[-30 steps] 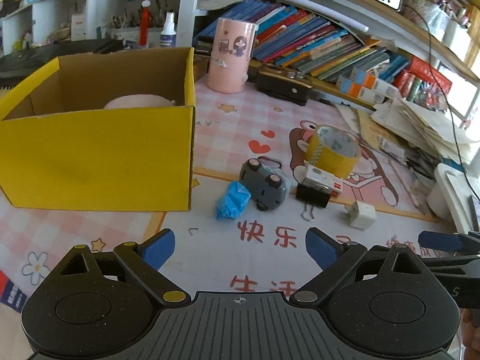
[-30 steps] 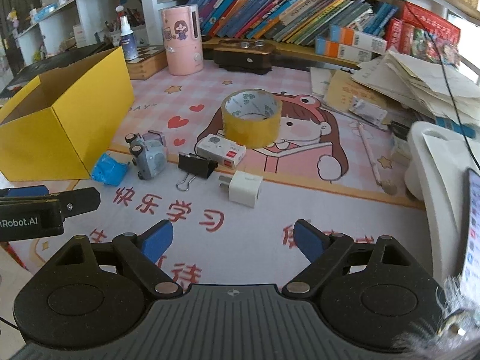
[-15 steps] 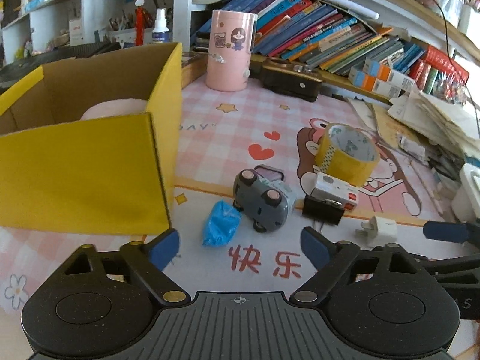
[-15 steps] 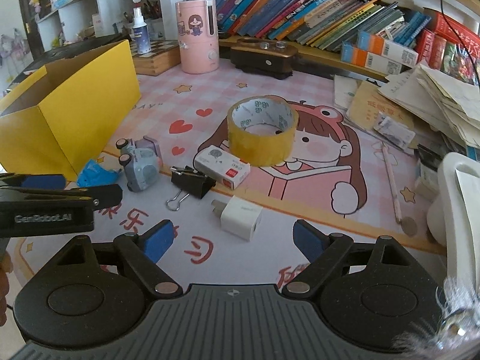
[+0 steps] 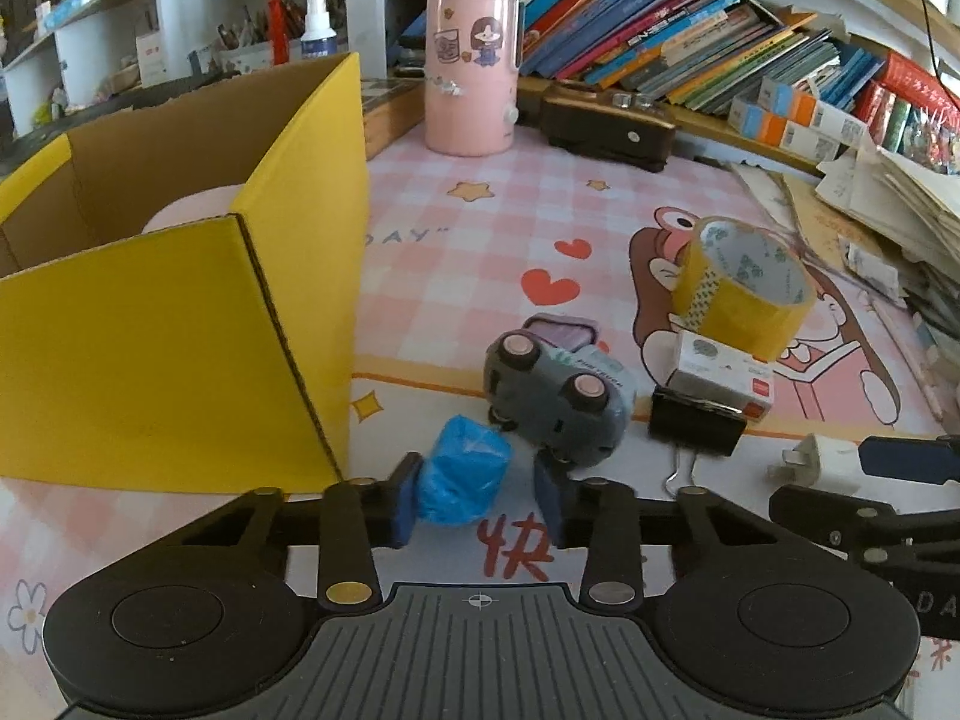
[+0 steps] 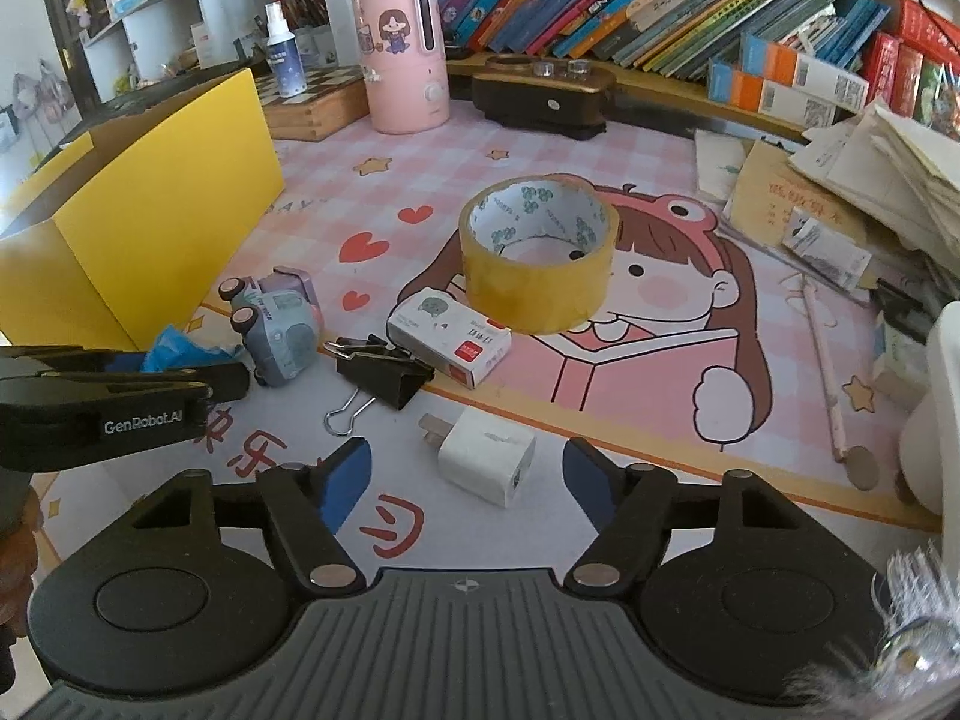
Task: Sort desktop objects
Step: 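Close the left tool on the blue item while the right tool grasps the white charger plug, then lift and carry the blue item and white plug toward the yellow box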
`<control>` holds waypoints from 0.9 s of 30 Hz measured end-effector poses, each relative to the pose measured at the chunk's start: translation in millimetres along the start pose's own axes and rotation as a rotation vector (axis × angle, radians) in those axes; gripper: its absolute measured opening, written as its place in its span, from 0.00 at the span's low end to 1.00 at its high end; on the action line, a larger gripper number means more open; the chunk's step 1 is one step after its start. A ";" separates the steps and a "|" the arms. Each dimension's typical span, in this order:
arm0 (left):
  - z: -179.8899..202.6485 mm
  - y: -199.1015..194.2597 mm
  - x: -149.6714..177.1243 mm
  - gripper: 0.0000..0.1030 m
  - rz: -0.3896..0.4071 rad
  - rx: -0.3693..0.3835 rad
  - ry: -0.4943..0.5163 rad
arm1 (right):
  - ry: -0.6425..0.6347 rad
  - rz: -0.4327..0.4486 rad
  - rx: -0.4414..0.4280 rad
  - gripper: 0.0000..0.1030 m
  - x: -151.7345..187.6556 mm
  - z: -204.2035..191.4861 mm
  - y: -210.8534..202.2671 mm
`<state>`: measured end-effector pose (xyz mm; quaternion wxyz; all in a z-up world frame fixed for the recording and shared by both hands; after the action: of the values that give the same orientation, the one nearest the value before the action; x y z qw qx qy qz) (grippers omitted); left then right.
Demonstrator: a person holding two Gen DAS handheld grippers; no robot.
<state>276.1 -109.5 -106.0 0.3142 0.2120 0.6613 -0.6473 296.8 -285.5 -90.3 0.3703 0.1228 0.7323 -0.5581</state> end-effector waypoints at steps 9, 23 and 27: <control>3.7 -8.0 3.9 0.25 -0.005 0.063 -0.006 | 0.014 -0.010 0.000 0.46 0.6 0.3 12.3; 7.7 -39.5 4.7 0.25 0.036 0.149 -0.043 | -0.024 0.024 -0.010 0.33 3.3 -5.8 -10.4; 6.9 -49.6 6.7 0.25 0.051 0.167 -0.054 | -0.017 0.037 -0.013 0.33 4.4 -9.9 -22.8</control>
<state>238.2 -120.8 -74.5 0.3295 0.2370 0.5906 -0.6975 276.3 -285.5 -75.8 0.3874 0.1292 0.7305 -0.5473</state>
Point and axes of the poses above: each gripper's, at about its wrist camera, not at the fingertips, and y roughly the way its jaws point, z to its right, x to its underside, the point moved 5 cm from there along y, roughly the way its jaws point, and after that the axes turned 2 degrees about z, right-handed, at the moved point
